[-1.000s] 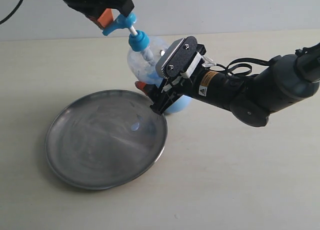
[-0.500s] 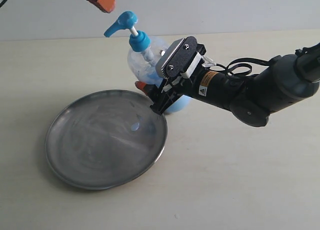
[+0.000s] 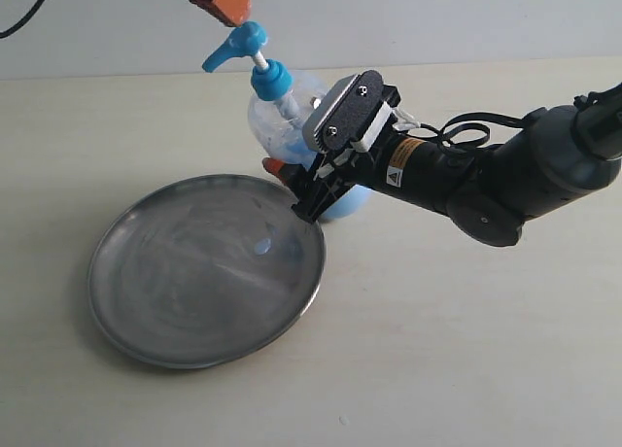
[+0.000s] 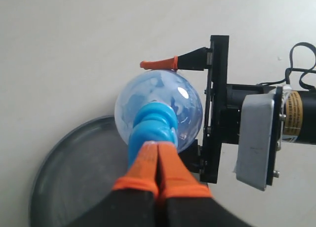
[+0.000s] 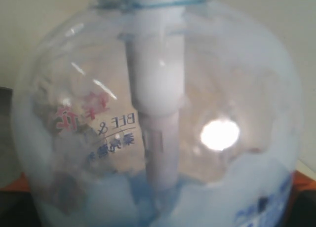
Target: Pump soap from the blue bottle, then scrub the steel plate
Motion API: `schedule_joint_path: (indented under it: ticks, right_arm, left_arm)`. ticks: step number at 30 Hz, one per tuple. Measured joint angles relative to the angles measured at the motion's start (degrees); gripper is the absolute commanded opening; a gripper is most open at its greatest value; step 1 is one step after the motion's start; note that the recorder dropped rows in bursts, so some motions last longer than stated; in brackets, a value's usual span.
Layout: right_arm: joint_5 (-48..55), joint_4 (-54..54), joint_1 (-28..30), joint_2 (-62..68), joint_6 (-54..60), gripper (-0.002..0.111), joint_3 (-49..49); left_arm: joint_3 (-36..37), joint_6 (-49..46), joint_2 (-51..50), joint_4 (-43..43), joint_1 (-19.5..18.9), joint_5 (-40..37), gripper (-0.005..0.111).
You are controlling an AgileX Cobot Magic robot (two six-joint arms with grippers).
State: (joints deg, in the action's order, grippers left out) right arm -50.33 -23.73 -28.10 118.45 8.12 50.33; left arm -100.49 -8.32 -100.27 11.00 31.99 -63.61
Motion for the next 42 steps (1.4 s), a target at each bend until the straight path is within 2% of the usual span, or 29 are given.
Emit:
schedule_joint_path:
  ticks: [27,42]
  right_arm:
    - [-0.13,-2.17,0.11,0.0,-0.42,0.0,0.0]
    - [-0.27,-2.79,0.11,0.0,-0.42,0.0,0.0]
  left_arm:
    - [-0.1,-0.36,-2.13,-0.28,0.0,0.81,0.0]
    - [-0.57,-1.89,-2.62,-0.15,-0.1,-2.07,0.0]
